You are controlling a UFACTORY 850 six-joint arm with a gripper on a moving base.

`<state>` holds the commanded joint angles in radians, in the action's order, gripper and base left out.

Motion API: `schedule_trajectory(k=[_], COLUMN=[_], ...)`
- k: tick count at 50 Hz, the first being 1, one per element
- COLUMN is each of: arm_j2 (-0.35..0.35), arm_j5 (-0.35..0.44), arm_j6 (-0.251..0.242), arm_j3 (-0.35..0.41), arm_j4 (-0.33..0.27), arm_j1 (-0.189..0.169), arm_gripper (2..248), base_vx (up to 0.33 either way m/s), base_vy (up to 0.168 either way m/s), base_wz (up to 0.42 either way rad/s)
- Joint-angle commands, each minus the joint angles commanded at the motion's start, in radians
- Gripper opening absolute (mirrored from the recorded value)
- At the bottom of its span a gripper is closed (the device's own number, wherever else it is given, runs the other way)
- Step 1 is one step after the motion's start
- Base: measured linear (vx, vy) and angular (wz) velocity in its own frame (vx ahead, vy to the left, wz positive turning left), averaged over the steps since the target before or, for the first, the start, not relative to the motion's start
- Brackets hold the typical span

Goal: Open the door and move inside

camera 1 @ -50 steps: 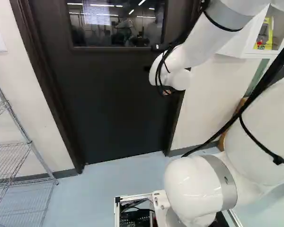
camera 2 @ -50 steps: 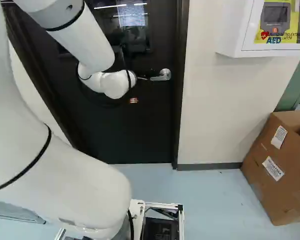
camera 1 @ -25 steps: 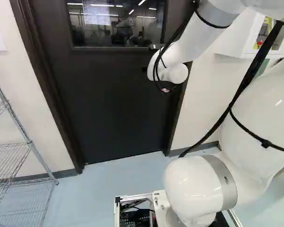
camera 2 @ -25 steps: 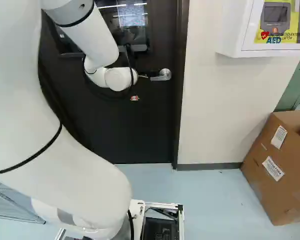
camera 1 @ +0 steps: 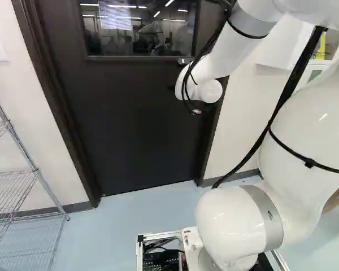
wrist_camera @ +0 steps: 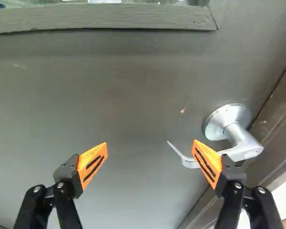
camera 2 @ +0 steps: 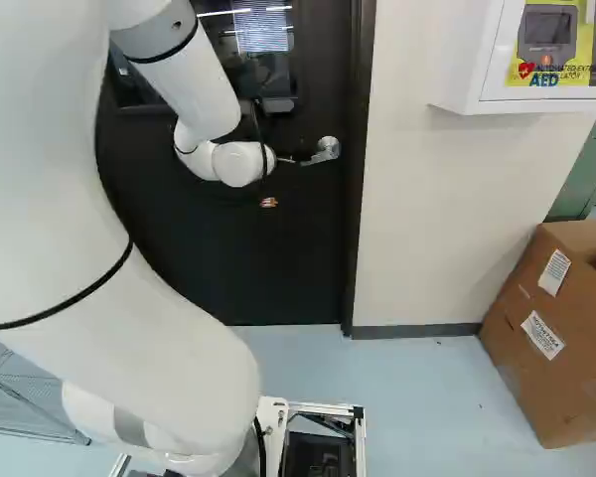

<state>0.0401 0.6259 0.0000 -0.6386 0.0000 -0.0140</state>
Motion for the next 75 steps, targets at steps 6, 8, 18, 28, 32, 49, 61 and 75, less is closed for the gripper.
schedule_trajectory(k=[6,8,18,28,32,49,61,75], arm_j2=[-0.011,-0.015,-0.035,-0.056,-0.064,-0.102,-0.118,-0.069], arm_j5=[0.0,0.0,0.0,0.0,0.0,0.0,0.0,0.0], arm_j6=[0.0,0.0,0.0,0.0,0.0,0.0,0.0,0.0], arm_j3=[0.002,0.003,0.006,0.009,0.009,0.011,0.01,0.051], arm_j4=[0.0,0.0,0.0,0.0,0.0,0.0,0.0,0.0], arm_j1=[0.0,0.0,0.0,0.0,0.0,0.0,0.0,-0.003], arm_gripper=[247,247,247,247,247,247,247,247], base_vx=[0.0,0.0,0.0,0.0,0.0,0.0,0.0,0.0], base_vy=[0.0,0.0,0.0,0.0,0.0,0.0,0.0,0.0], base_wz=[0.0,0.0,0.0,0.0,0.0,0.0,0.0,0.0])
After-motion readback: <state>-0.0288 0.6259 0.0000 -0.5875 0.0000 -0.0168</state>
